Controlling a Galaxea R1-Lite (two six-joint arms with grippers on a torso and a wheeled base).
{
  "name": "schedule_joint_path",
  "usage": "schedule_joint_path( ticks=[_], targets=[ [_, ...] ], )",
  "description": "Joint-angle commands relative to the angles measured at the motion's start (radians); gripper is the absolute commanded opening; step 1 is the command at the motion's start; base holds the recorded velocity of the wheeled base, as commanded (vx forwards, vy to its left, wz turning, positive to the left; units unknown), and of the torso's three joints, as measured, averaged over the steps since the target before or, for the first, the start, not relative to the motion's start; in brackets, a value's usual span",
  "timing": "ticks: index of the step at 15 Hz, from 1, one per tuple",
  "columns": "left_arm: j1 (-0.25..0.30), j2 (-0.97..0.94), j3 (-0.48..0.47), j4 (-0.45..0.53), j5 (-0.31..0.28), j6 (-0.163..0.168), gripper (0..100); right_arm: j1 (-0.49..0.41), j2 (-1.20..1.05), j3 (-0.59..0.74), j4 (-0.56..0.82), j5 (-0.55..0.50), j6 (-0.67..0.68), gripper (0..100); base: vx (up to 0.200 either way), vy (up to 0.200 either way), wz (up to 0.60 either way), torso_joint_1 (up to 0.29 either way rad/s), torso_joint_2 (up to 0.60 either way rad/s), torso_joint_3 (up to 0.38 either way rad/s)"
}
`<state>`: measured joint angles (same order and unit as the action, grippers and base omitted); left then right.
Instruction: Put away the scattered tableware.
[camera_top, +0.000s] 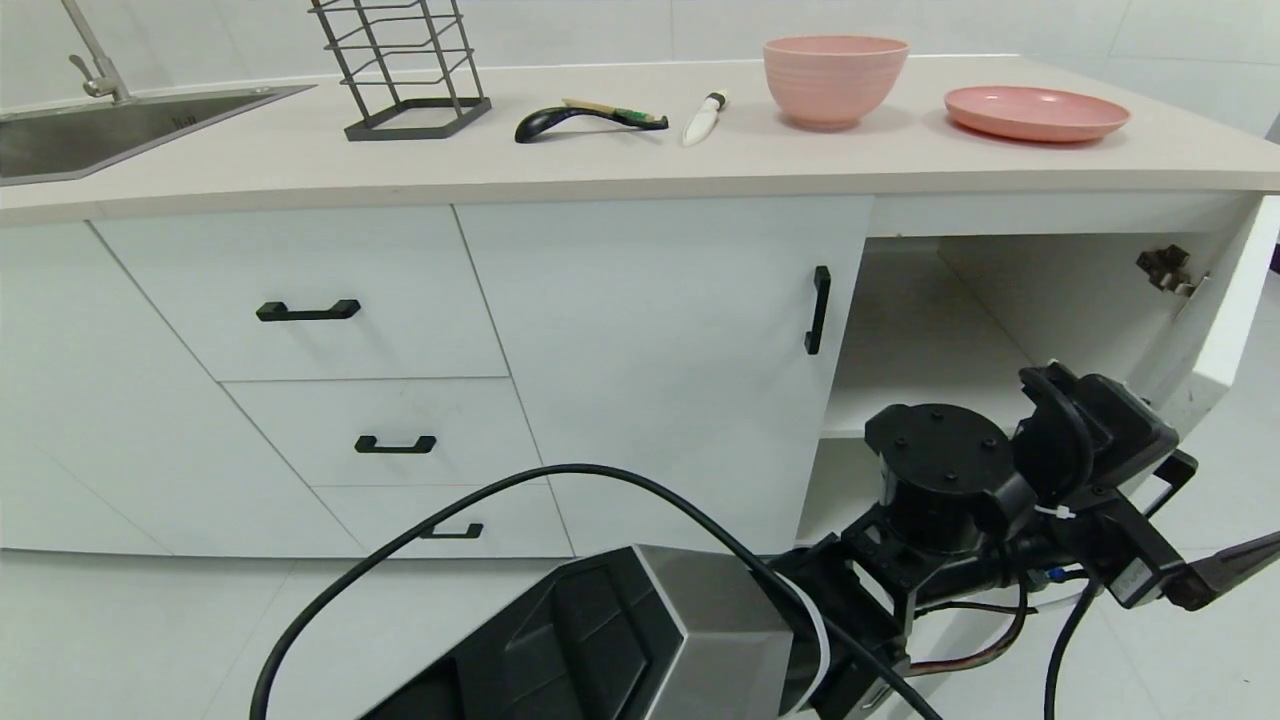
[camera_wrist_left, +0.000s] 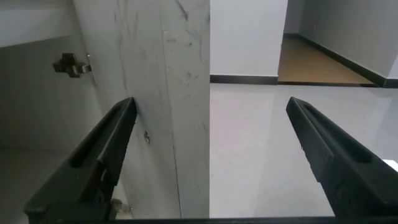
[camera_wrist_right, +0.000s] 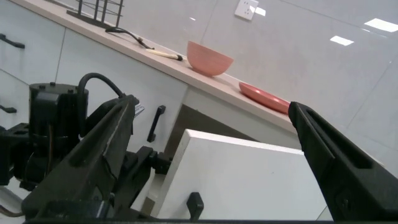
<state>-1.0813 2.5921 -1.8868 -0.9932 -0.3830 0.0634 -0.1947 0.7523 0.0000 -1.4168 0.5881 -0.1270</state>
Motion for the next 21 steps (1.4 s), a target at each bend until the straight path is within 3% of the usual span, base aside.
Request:
schedule_joint_path(
  ticks=[1, 2, 11, 14, 17, 19, 20, 21],
  targets=[
    [-0.011, 0.01, -0.008, 0.001, 0.001, -0.004, 100, -0.002, 0.004, 0.0, -0.001, 0.001, 0.0, 100, 0.0, 0.0, 0.0, 0.0, 0.0, 0.0],
    [-0.02, 0.02, -0.026, 0.002, 0.003, -0.016, 100, -0.002, 0.004, 0.0, -0.001, 0.001, 0.0, 100, 0.0, 0.0, 0.0, 0.0, 0.0, 0.0],
    [-0.032, 0.04, -0.043, 0.005, 0.004, -0.017, 100, -0.002, 0.001, 0.0, -0.004, 0.001, 0.0, 100, 0.0, 0.0, 0.0, 0.0, 0.0, 0.0],
    [-0.043, 0.075, -0.107, 0.03, 0.003, -0.017, 100, 0.003, -0.001, -0.002, -0.017, 0.001, 0.0, 100, 0.0, 0.0, 0.0, 0.0, 0.0, 0.0],
    [-0.095, 0.109, -0.113, 0.045, -0.002, -0.03, 100, 0.006, -0.008, -0.037, -0.022, 0.002, 0.0, 100, 0.0, 0.0, 0.0, 0.0, 0.0, 0.0],
    [-0.16, 0.138, -0.113, 0.053, -0.014, -0.047, 100, 0.004, -0.031, -0.147, -0.022, 0.002, 0.0, 100, 0.0, 0.0, 0.0, 0.0, 0.0, 0.0],
    [-0.221, 0.144, -0.113, 0.015, -0.04, -0.071, 100, 0.004, -0.036, -0.187, -0.022, 0.002, 0.0, 100, 0.0, 0.0, 0.0, 0.0, 0.0, 0.0],
    [-0.238, 0.137, -0.113, -0.013, -0.042, -0.073, 100, 0.004, -0.036, -0.198, -0.025, 0.002, 0.0, 100, 0.0, 0.0, 0.0, 0.0, 0.0, 0.0]
  ],
)
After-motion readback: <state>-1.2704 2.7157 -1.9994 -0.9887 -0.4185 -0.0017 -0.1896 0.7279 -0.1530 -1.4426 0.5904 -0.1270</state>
